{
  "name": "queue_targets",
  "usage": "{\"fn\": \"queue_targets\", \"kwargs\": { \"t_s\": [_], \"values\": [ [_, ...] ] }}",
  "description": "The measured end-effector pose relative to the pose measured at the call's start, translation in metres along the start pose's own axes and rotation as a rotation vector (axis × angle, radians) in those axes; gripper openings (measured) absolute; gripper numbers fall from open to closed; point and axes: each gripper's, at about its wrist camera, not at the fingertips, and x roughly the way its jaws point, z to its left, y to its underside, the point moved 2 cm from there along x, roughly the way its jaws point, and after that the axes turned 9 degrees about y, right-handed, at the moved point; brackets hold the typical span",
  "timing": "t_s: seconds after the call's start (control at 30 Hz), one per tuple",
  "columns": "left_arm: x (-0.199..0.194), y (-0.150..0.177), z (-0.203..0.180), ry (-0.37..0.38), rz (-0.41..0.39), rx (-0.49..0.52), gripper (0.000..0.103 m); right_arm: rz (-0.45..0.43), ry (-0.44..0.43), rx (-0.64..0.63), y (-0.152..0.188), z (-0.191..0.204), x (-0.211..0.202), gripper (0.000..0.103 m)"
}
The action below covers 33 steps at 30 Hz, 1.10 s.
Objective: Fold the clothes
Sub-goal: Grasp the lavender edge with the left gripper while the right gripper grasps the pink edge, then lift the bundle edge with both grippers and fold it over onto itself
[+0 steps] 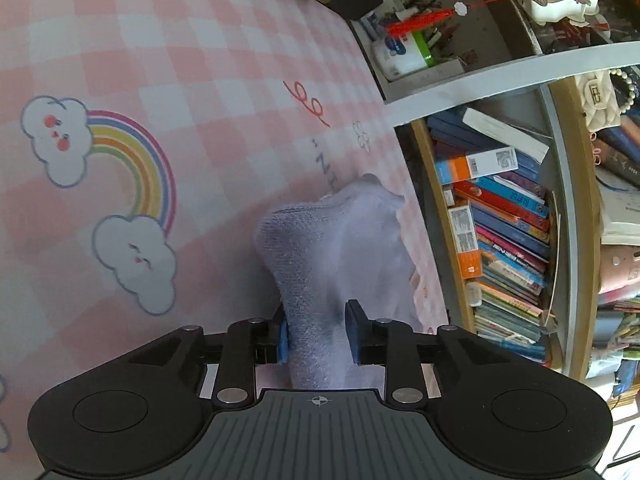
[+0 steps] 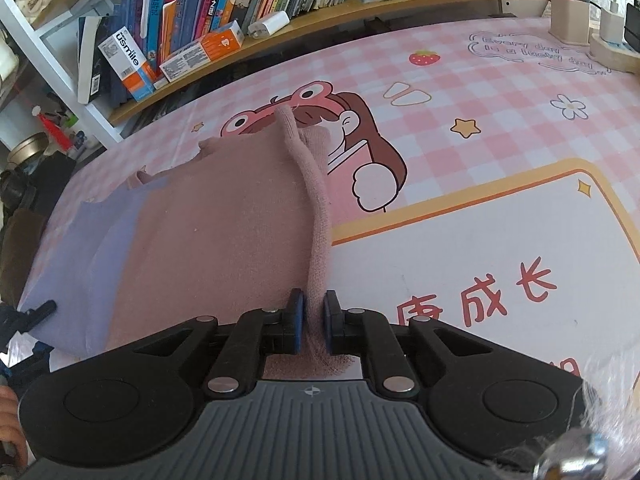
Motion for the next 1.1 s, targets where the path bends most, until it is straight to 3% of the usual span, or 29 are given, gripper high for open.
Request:
{"fn": "queue_targets", "kwargs": {
  "t_s": [0.2, 0.43, 0.63, 0.87, 1.1],
  "values": [
    [0.004, -0.001, 0.004, -0.003, 0.001, -0.001, 0.014, -0.011, -0.001, -0.022, 0.001, 0.0, 0.0, 0.01],
    [0.003, 0.0, -0.008, -0.029, 0.009, 0.092, 0.012, -0.011, -0.023, -0.033, 0.001, -0.003, 0.0, 0.01],
    [-0.002, 0.013, -0.051, -0.036, -0.034, 0.279, 0.011, 0.016, -0.083, -0.062, -0.005, -0.01, 0.002, 0.01],
    [-0.006, 0.058, -0.127, -0.029, -0.089, 0.544, 0.011, 0.057, -0.17, -0.125, -0.014, -0.018, 0.008, 0.01],
    [0.002, 0.144, -0.196, -0.074, -0.05, 0.913, 0.011, 0.089, -0.264, -0.162, -0.02, -0.027, 0.014, 0.01]
  ]
}}
